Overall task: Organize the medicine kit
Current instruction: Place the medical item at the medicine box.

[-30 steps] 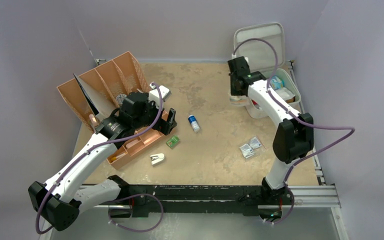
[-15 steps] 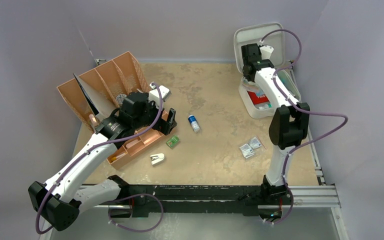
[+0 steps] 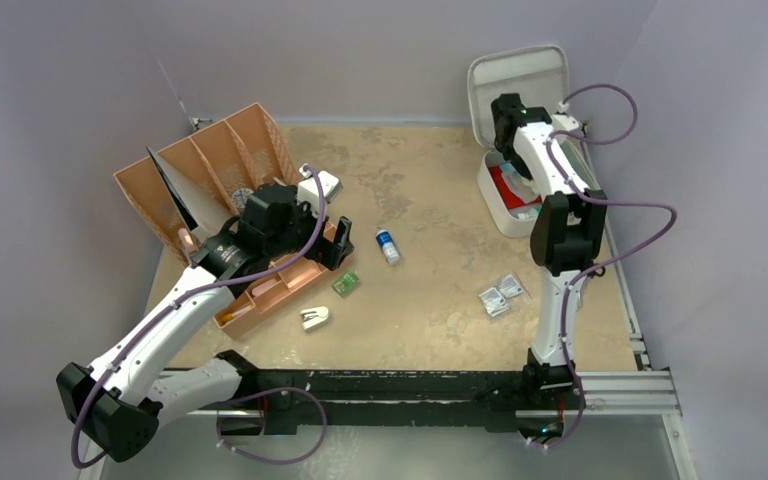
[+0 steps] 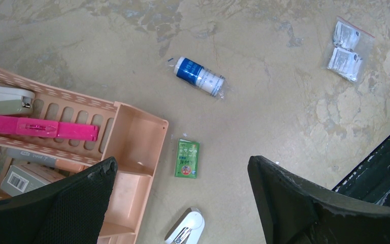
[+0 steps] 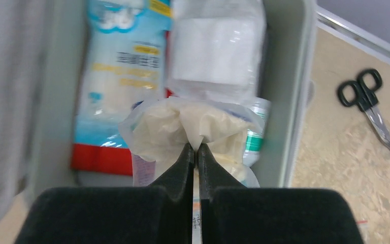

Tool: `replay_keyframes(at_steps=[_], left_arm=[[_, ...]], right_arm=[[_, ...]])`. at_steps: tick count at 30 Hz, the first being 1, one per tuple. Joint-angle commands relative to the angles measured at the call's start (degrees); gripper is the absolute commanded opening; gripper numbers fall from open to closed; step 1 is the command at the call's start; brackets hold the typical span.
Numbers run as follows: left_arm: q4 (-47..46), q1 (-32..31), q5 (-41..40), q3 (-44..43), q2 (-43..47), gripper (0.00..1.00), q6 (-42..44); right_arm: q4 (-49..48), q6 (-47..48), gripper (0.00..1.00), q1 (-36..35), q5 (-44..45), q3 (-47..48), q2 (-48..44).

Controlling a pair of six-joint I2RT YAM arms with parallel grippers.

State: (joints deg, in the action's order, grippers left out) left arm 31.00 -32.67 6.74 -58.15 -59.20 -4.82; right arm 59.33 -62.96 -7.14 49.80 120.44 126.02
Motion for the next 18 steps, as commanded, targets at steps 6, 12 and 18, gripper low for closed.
replay_keyframes(at_steps=[6,12,18], left_arm=[[-1.1,-0.1,-0.2,-0.1,0.9,0.99,1.2],[-1.0,-0.2,-0.5,-0.1,1.0,0.99,1.2],[-0.9,-0.2,-0.5,-0.1,1.0,0.99,1.2]], right_arm=[[9.5,-19.3,0.09,2.0,1.5,-5.1,-1.6],[10.2,-22.6,0.11,2.0,0.6,-4.5,0.2],[11.3,-24.4,0.13,2.1,0.2,-4.3,2.0]])
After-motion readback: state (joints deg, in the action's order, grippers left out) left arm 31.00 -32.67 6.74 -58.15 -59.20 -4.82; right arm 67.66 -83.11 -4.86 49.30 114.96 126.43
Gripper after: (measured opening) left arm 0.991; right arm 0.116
